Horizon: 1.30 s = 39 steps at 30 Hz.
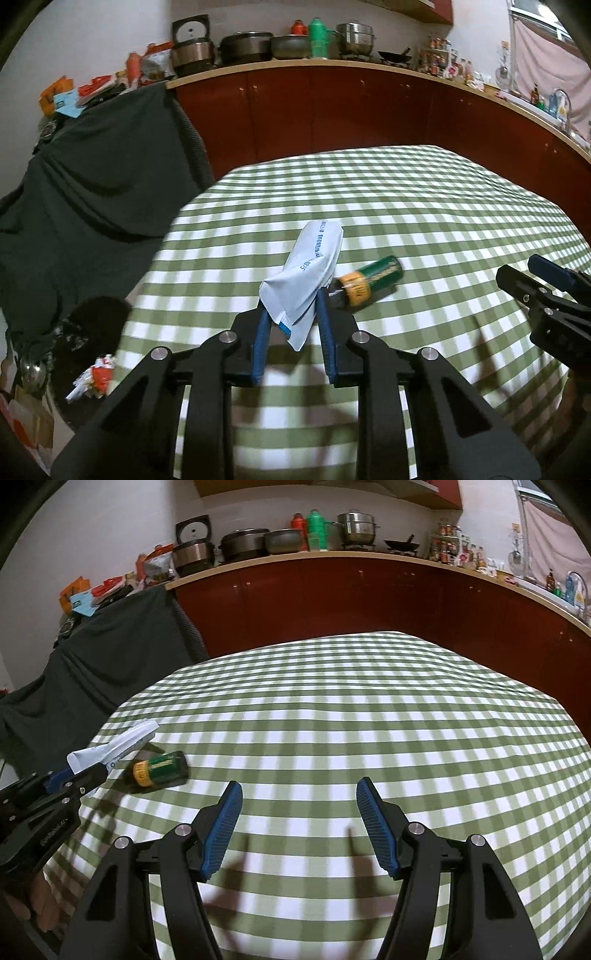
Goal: Collect trash
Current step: 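Carry the paper over the bin with left while right grasps the green can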
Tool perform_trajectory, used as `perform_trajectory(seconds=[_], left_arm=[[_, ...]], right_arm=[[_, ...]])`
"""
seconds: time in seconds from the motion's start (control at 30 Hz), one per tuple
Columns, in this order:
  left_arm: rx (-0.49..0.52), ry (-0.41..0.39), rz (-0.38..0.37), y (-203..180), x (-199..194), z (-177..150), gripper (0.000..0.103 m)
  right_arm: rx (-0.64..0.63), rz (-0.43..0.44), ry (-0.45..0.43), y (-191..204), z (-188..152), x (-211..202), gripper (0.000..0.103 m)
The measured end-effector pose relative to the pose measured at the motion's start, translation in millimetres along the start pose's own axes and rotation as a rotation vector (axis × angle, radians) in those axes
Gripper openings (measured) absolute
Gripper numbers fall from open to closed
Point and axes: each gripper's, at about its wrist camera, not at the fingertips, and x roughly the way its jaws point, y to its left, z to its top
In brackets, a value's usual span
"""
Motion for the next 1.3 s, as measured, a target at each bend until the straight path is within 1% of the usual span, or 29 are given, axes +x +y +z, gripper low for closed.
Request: perform_trajectory(seconds=[0.2,0.37,0.57,0.67,0.8,0.87,1.03,1.3], left_arm=[[-0.045,-0.001,0.064,38.8,-13.4,-8.8,0.023],[-0.086,0.0,0.115,71.8,-23.7,-16.5,0.023],[-0.138,-0.004,0.169,110.4,-33.2,-24.1,0.023],[-0.16,-0.002,0.19,126.3,-34.2,-27.4,0.023],[-0.186,0.0,0.205,143.7,-33.9,-31.3,0.023],[-0.195,-0.001,0.207,148.6,-33.8,-33.0,0.023],[-0.21,0.003,0.21,160.6,-31.0,-37.7,0.023],[-0.232,0.01,0.206,172.0,-24.8,-40.7,0.023]], right_arm=[[-0.032,0.063,0.023,37.6,0.0,8.6,0.063],[-0.053,0.11,0.048,71.2,1.4,18.9,0.066],[-0.083,0.122,0.099,98.6,1.6,36.3,0.066],[-0.069,0.132,0.114,104.5,3.1,41.0,0.066],[-0.06,0.121,0.134,114.0,6.1,49.4,0.067],[-0.061,0.103,0.141,118.5,6.8,54.2,0.068],[-0.058,0.096,0.165,122.9,10.7,64.1,0.07],[-0.036,0.079,0.174,120.4,19.8,70.8,0.07]])
